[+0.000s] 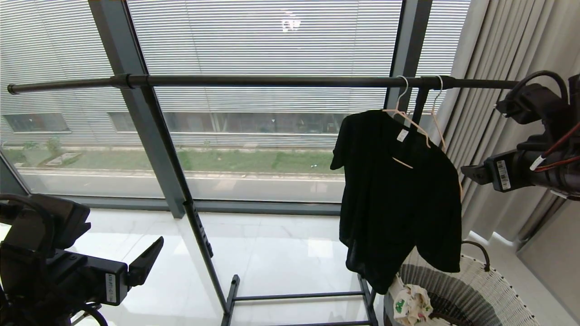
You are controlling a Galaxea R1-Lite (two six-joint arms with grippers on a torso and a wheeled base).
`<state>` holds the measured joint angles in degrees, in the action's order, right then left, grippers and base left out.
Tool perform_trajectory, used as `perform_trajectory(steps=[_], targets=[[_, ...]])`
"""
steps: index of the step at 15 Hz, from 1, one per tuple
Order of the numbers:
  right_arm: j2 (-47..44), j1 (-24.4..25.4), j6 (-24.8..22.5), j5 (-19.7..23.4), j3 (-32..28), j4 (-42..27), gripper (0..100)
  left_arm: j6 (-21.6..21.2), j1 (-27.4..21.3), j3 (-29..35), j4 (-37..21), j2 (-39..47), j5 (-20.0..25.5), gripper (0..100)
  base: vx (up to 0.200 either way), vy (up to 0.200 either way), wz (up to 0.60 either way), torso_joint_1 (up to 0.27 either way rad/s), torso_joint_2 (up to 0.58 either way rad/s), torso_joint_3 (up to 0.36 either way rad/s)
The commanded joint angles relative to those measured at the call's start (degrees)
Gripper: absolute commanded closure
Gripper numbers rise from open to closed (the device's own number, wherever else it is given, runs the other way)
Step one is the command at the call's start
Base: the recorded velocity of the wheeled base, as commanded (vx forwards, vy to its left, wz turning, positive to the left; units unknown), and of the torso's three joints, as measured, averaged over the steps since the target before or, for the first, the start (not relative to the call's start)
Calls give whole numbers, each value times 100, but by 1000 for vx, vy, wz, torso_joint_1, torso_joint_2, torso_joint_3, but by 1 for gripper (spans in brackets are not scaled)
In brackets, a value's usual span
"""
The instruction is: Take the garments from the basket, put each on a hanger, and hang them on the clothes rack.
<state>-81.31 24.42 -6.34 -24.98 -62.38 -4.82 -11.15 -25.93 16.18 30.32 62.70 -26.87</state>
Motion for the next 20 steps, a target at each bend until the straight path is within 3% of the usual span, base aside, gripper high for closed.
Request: perform_trajectory(steps=[1,9,15,20], targets=[[80,2,-25,2,24,-2,0,8,0,-1,9,-47,-3,0,-200,0,0,7,2,2],[704,-7,-491,81,1193,736,0,43,35,-264,0,-451,-11,0,0,0,0,0,0,0],[696,2,-535,134,1193,745,0,8,475,-247,0,-442,-3,0,0,0,0,-126,292,161],[704,2,-553,134,1237,745,0,-1,501,-255,0,-407,-3,0,0,0,0,-208,491,282]])
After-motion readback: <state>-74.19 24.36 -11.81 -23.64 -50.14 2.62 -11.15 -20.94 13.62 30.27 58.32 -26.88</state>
